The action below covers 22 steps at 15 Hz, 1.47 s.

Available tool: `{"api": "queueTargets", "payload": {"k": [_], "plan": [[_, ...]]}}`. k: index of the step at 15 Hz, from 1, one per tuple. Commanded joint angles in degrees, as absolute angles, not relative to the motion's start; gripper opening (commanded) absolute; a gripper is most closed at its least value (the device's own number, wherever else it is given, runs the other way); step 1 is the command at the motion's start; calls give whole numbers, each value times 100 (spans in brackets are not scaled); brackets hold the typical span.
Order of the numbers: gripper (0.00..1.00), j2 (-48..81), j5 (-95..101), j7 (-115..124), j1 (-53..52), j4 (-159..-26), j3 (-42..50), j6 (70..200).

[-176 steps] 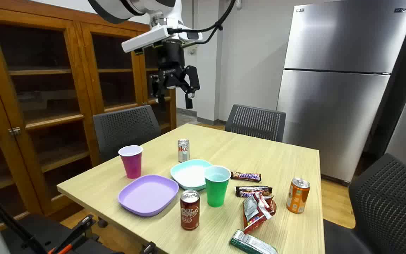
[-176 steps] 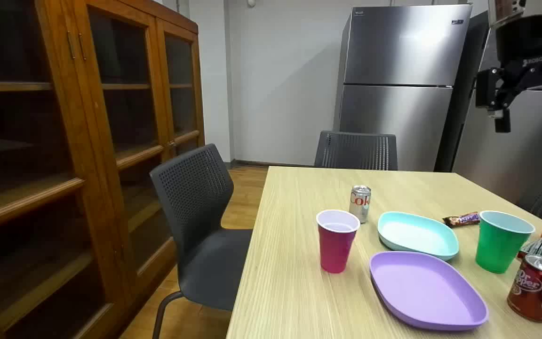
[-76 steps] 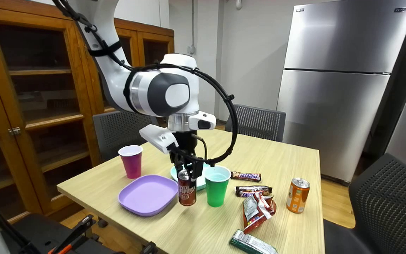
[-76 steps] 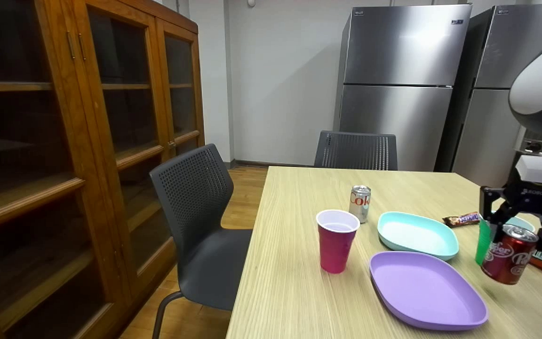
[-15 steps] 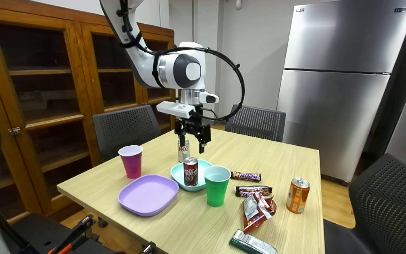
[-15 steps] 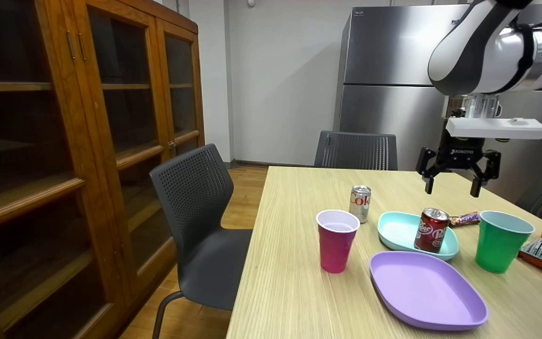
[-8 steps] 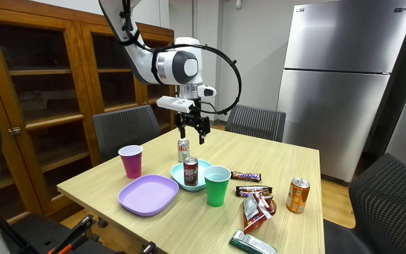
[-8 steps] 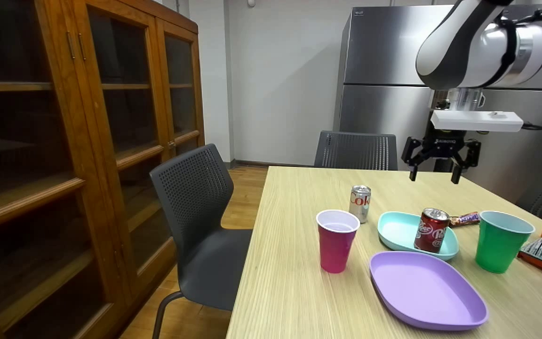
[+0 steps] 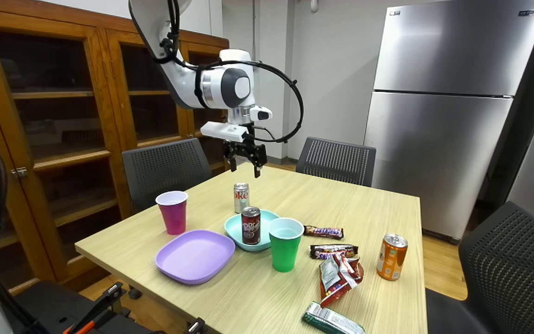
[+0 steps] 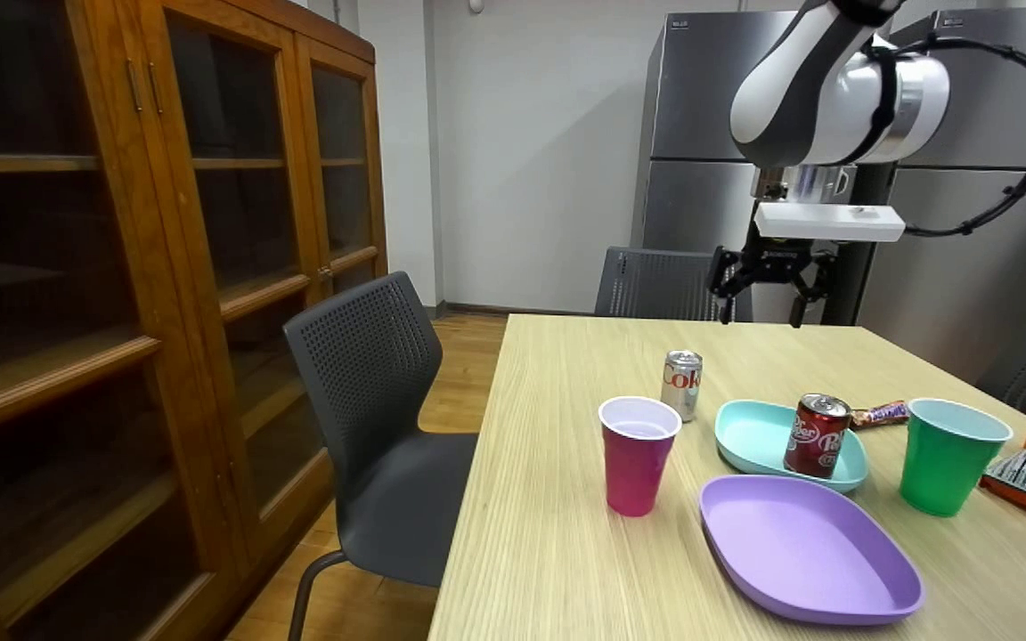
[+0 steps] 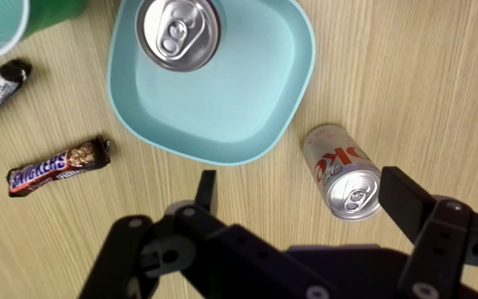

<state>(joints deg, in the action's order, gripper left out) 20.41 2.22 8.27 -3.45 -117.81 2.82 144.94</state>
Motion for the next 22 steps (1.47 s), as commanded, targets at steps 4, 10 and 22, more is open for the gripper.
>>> {"api": "queueTargets", "payload": {"k": [4, 10, 22], "plan": [[100, 2882, 382, 1236, -664, -10700, 289, 14238], [100, 3521, 447, 1494, -899, -9933, 383, 14034], [100, 4459, 527, 1753, -1060, -8769, 509, 13303]]}}
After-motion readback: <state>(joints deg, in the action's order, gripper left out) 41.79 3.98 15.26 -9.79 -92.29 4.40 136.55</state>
